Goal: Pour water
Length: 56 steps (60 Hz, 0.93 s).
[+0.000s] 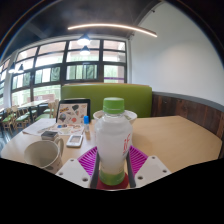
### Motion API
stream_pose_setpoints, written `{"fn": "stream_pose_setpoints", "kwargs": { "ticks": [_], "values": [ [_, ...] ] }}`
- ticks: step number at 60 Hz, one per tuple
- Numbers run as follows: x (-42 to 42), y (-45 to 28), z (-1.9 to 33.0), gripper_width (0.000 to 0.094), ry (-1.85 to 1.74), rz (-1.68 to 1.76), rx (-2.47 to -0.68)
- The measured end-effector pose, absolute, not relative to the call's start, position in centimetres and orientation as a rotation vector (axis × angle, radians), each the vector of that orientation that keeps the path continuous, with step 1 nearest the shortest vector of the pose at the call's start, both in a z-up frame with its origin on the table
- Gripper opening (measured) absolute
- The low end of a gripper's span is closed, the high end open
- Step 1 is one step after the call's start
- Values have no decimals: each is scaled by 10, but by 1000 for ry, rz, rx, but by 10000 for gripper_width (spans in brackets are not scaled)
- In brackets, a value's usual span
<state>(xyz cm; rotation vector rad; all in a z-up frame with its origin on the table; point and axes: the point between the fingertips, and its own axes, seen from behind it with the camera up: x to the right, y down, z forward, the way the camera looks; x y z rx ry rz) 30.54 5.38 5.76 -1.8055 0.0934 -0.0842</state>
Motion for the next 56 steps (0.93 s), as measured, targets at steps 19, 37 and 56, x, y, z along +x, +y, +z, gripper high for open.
{"fn": "stream_pose_setpoints", "kwargs": {
  "ticks": [19, 37, 56],
  "values": [
    [286, -45, 92, 819, 163, -177, -1845],
    [208, -189, 138, 817, 135, -217, -1843],
    [138, -254, 122, 816, 95, -150, -1844]
  ]
}}
